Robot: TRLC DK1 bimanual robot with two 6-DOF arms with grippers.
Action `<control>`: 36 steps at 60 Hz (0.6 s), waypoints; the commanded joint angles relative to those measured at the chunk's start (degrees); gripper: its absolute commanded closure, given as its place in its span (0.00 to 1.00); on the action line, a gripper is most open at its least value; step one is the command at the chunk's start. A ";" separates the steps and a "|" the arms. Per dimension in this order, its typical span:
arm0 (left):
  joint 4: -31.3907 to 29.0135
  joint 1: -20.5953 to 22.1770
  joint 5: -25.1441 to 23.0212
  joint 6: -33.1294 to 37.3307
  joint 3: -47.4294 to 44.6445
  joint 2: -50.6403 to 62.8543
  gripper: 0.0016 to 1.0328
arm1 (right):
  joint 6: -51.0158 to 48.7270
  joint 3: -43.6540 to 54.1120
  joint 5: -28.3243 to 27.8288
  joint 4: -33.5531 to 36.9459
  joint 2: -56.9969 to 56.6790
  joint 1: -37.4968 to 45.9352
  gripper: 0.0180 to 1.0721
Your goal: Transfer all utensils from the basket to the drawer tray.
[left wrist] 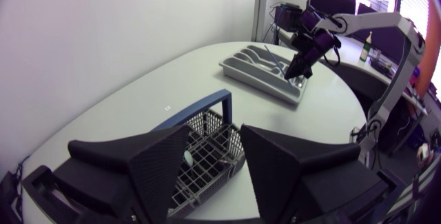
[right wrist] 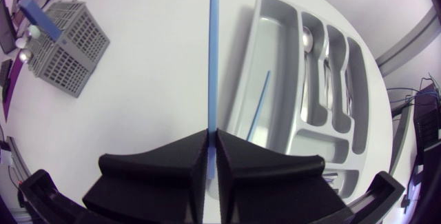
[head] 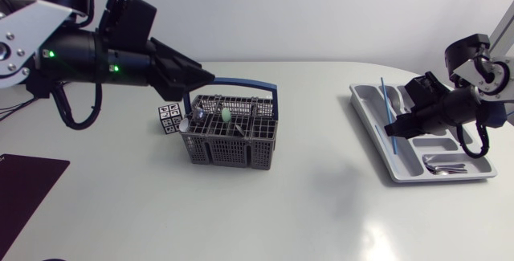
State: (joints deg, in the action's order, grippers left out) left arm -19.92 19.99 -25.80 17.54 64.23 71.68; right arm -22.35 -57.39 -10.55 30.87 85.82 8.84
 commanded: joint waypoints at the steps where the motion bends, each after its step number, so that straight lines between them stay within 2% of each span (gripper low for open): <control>1: -0.56 1.11 1.37 5.93 -3.23 -1.81 0.47 | 0.55 -1.59 1.93 -1.34 4.27 1.44 0.94; 10: -0.47 1.63 2.42 8.83 -5.69 -2.95 0.47 | 1.34 -2.47 5.18 -4.33 9.01 3.38 0.94; 21: -0.47 1.98 4.01 12.61 -7.71 -3.56 0.47 | 1.69 -3.35 6.24 -5.47 12.79 4.34 0.92; 23: -0.47 1.98 4.09 13.05 -7.98 -3.56 0.47 | 1.78 -3.26 6.33 -5.56 13.06 4.34 0.87; 32: -0.29 2.25 4.88 13.22 -9.65 -3.65 0.47 | 2.31 -2.64 6.68 -5.65 12.79 4.17 0.48; 36: -0.29 2.42 4.97 12.08 -9.91 -3.48 0.47 | 2.40 -2.12 6.68 -5.56 11.56 3.55 0.36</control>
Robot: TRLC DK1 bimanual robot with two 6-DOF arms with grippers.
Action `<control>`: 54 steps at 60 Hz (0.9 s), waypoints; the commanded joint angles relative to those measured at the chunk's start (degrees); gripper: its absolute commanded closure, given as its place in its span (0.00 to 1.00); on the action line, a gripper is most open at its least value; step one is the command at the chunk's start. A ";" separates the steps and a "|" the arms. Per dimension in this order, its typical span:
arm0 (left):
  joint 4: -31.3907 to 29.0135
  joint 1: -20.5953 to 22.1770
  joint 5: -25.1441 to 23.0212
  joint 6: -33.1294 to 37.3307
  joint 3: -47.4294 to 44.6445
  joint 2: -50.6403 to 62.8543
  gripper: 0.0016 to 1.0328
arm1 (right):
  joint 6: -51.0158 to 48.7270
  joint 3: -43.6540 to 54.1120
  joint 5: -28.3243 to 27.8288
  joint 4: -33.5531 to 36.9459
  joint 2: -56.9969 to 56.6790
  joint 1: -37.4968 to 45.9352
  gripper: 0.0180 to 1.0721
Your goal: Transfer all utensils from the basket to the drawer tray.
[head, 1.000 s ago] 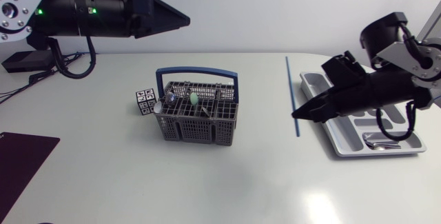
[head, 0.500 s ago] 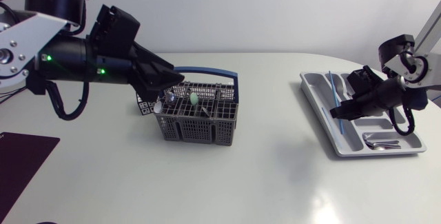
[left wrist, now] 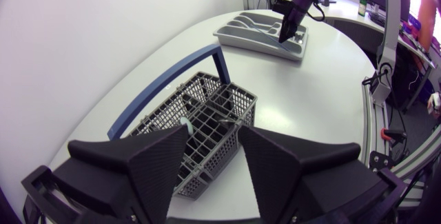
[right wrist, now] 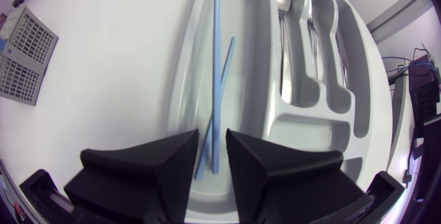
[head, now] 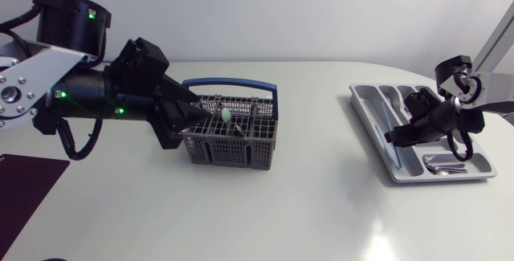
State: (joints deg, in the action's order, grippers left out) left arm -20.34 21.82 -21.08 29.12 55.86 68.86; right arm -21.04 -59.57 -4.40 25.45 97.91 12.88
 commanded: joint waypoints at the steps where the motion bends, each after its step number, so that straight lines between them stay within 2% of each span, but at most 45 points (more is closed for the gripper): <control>1: 0.12 0.76 0.25 -0.38 -1.63 -0.57 0.47 | 1.17 0.16 0.62 -0.05 -0.88 -0.58 0.33; 6: 0.12 1.99 0.25 -2.32 -2.68 -0.48 0.48 | 1.61 0.68 0.98 0.56 -2.72 -1.63 0.23; 10: 0.21 3.14 0.25 -3.55 -3.38 -0.39 0.48 | 1.88 1.12 1.15 1.18 -4.66 -2.95 0.19; 24: 1.09 3.66 0.25 -10.40 -3.21 1.01 0.48 | 4.34 2.71 3.53 3.20 -12.48 -10.60 0.18; 30: 0.91 4.37 0.34 -10.84 -3.21 1.36 0.48 | 5.74 2.44 4.40 4.78 -14.41 -13.59 0.18; 39: 0.21 3.14 1.31 -13.48 -1.98 1.63 0.48 | 6.89 2.79 5.72 6.01 -17.49 -19.56 0.16; 45: 0.21 2.52 5.00 -12.86 -2.33 1.45 0.48 | 7.68 2.79 6.87 6.89 -18.81 -23.52 0.16; 49: 0.04 0.94 5.96 -11.99 -2.07 1.10 0.48 | 8.56 2.62 7.83 7.59 -19.07 -25.98 0.16; 54: -1.02 -3.02 6.23 -10.84 -0.40 1.28 0.48 | 9.61 2.44 8.54 7.86 -19.16 -28.35 0.16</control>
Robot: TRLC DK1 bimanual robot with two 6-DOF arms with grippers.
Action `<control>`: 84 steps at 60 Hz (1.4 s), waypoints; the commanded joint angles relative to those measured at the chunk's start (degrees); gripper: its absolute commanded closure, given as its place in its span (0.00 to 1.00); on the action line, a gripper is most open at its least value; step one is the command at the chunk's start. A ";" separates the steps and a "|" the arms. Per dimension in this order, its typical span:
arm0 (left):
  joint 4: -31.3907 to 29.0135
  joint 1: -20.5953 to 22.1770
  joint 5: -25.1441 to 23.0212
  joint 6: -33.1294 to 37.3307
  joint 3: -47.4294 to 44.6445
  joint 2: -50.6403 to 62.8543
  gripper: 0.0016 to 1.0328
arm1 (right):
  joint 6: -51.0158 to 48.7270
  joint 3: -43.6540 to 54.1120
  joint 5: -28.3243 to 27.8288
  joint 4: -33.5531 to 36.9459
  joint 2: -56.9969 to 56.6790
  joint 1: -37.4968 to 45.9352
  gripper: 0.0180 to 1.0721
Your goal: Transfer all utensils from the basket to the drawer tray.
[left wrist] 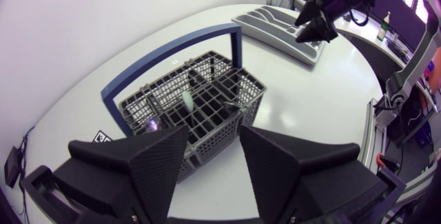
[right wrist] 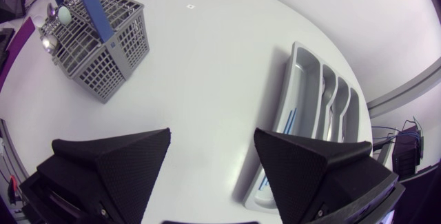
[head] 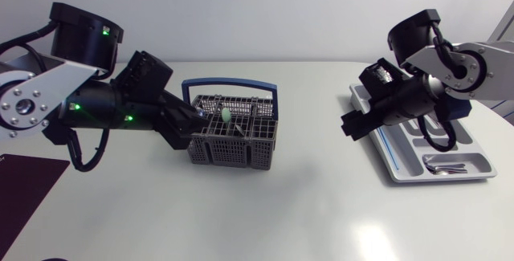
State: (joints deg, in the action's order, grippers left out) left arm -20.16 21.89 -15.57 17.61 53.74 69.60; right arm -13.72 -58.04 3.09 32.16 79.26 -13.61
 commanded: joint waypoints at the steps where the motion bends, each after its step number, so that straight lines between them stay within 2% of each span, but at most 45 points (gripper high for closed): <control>1: -1.28 -3.52 0.72 0.85 1.99 0.71 0.48 | 2.38 0.91 1.21 1.24 -0.51 -2.39 0.16; 6: -1.28 -5.81 0.90 2.26 2.16 1.15 0.48 | 3.08 0.47 1.74 1.50 -0.43 -4.41 0.14; 11: -1.02 -5.89 3.09 3.93 1.37 1.41 0.48 | 3.52 -0.05 2.53 1.59 -0.07 -6.17 0.14; 15: -0.32 -5.28 4.41 5.33 -0.12 1.24 0.48 | 3.87 -0.41 3.06 1.59 0.19 -7.31 0.13; 21: 4.08 -2.64 10.04 7.18 -3.99 0.62 0.48 | 4.22 -0.67 3.50 1.59 0.80 -8.54 0.13; 27: 5.66 -1.24 13.82 8.32 -5.31 0.88 0.48 | 4.31 -0.67 3.59 1.59 0.98 -9.16 0.13; 55: 4.87 2.90 24.63 8.50 -2.23 8.18 0.48 | 4.57 0.03 3.59 1.32 1.16 -9.60 0.13; 71: 3.90 4.74 29.28 7.53 0.76 11.08 0.48 | 4.57 0.30 3.50 1.32 1.16 -9.69 0.13; 84: 3.64 4.92 32.89 7.36 2.34 13.63 0.55 | 4.57 0.38 3.59 1.32 0.98 -9.69 0.13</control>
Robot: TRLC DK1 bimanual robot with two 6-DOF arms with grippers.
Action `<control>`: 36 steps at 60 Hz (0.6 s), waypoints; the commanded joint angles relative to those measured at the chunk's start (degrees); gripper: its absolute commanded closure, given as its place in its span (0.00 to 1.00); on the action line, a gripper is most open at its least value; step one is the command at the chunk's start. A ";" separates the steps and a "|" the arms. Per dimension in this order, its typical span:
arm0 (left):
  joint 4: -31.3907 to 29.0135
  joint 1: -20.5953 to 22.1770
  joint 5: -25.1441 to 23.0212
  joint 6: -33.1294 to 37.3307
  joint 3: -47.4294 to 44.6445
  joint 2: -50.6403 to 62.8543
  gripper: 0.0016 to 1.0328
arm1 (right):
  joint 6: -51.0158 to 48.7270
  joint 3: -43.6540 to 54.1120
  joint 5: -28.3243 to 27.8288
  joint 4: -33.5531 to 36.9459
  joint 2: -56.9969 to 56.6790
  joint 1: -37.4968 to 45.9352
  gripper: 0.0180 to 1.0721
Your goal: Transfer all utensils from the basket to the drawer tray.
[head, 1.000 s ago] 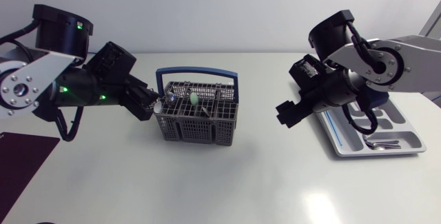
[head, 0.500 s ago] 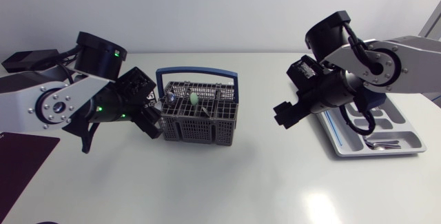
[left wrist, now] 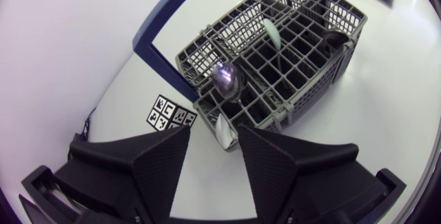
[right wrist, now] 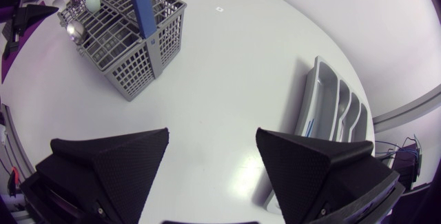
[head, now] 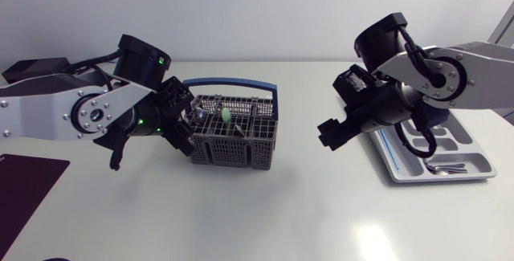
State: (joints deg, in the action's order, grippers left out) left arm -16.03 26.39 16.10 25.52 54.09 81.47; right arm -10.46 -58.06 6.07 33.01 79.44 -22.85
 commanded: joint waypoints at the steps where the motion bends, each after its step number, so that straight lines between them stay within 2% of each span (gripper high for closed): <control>1: -0.49 0.50 1.22 -0.56 2.08 1.85 0.55 | 1.32 0.41 0.61 0.47 0.81 -0.44 0.13; 7: -0.49 0.41 1.30 -1.00 2.52 2.02 0.60 | 1.32 0.49 0.53 0.47 0.81 -0.44 0.13; 19: -0.49 0.41 1.30 -1.61 3.13 2.99 0.77 | 1.32 0.67 0.61 0.47 0.72 -0.44 0.13; 36: -1.37 0.77 1.92 -2.05 3.40 3.25 0.92 | 1.23 1.11 0.61 0.47 0.28 -0.44 0.13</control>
State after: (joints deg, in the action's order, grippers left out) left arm -16.69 26.50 17.28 24.43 55.90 83.70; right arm -10.46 -58.06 6.07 33.04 79.44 -22.85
